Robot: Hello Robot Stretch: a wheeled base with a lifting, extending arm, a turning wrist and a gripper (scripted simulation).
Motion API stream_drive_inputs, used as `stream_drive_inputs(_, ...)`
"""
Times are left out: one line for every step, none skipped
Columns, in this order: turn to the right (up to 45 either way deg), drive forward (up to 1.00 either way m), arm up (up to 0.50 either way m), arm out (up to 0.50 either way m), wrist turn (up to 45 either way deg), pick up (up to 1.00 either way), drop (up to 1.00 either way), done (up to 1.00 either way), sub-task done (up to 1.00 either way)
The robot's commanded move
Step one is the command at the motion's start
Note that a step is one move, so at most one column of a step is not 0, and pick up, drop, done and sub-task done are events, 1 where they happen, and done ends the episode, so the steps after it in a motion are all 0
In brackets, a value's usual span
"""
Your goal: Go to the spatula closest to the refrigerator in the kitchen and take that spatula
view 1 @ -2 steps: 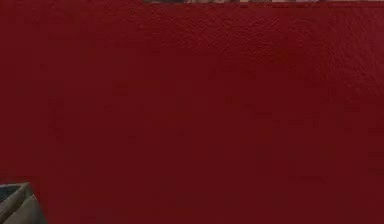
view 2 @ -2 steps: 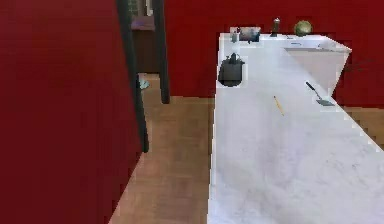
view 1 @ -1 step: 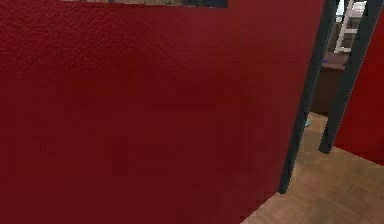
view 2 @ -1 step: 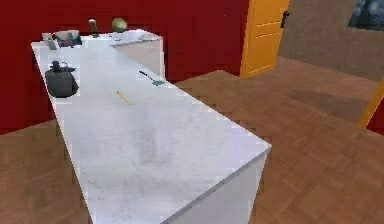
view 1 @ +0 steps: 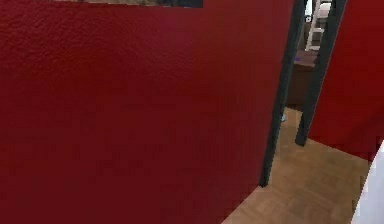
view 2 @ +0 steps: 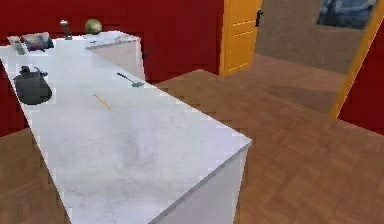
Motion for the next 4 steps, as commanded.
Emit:
stream_drive_inputs(0.0,0.20,0.00,0.00,0.0,0.00,0.00,0.00,0.00)
stream_drive_inputs(42.0,0.00,0.00,0.00,0.0,0.00,0.00,0.00,0.00)
stream_drive_inputs(0.0,1.00,0.00,0.00,0.0,0.00,0.00,0.00,0.00)
stream_drive_inputs(6.0,0.00,0.00,0.00,0.0,0.00,0.00,0.00,0.00)
